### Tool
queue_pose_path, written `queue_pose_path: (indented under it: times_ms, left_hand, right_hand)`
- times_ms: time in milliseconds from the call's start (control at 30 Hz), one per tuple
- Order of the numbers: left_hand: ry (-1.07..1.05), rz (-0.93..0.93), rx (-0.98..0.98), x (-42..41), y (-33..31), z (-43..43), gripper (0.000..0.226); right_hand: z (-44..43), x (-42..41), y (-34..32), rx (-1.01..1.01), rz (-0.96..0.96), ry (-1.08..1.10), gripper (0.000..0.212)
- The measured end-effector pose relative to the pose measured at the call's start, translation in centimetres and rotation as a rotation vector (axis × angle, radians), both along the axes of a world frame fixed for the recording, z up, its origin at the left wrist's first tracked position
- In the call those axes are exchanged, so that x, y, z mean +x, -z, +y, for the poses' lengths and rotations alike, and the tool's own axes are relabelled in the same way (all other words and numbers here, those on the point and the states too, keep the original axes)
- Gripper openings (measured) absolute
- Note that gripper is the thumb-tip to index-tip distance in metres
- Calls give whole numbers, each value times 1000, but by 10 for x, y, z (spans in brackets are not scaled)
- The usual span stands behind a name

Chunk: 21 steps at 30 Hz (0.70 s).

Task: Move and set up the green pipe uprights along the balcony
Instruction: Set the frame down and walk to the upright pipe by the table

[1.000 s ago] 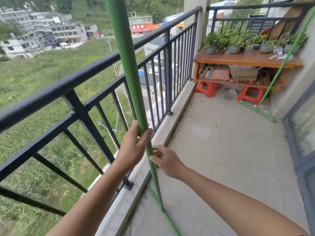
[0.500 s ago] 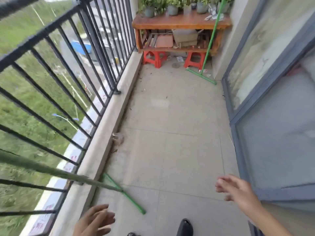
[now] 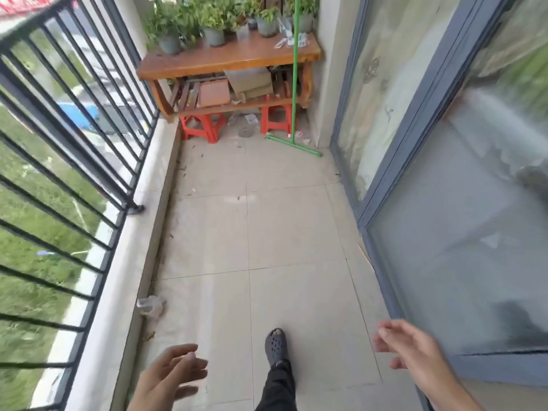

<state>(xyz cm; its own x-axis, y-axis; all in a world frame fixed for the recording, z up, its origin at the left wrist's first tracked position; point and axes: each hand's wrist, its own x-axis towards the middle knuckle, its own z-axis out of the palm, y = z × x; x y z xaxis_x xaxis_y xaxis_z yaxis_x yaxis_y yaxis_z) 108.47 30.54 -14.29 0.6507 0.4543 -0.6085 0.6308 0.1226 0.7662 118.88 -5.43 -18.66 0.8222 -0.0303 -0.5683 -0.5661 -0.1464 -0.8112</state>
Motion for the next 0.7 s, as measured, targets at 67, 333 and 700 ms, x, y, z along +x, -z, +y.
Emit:
queue_pose_path:
  times_ms: [67,333,700]
  left_hand:
    - [19,-12,-5,53,-3,11,16]
    - [152,-118,60,270,-44,46,14]
    - [138,-72,85,521,-26,28,14]
  right_hand:
    - [5,43,-4,-6,0,47,5]
    - [28,205,-43,-15,-81,171,8]
    - [6,451,-17,-57,-12,217,8]
